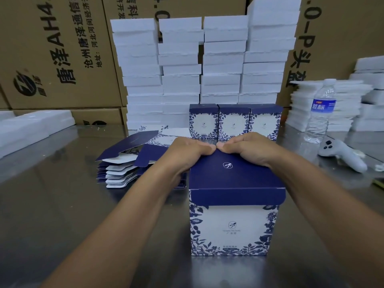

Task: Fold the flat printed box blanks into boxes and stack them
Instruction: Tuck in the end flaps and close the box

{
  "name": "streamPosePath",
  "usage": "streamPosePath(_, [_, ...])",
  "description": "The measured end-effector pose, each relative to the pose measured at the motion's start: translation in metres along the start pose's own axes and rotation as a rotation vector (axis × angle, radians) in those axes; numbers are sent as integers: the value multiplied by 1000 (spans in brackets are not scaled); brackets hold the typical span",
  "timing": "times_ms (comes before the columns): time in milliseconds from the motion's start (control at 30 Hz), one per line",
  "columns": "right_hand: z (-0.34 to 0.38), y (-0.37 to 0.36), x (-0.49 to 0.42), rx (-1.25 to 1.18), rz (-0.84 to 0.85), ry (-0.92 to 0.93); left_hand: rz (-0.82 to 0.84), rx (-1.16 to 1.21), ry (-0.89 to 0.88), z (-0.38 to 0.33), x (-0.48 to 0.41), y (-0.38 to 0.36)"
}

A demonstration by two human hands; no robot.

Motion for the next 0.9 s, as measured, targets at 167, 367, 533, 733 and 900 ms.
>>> streamPosePath(167, [-1,1,1,13,-3,-7,-9,-72,-22,4,3,9])
streamPosePath(367, [-1,-1,0,15,-10,-10,-63,-21,-45,9,5,13])
streamPosePath(533, [-3,0,1,-4,-80,-65,-72,18,-63,12,8,11])
streamPosePath(733, [-7,3,0,37,-164,-139,-153,120,-83,19,13,10])
streamPosePath(900, [-6,5,2,52,-155,-145,-177,107,-100,17,13,9])
Point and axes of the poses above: each hand's wrist, its own x-axis away from the middle knuckle, its own y-axis out of the back of the hand, z = x × y, the point moved 2 cm from there along -x, towards the middle knuckle, and after that the axes turned 10 degrees about x, right-handed, at the moved point
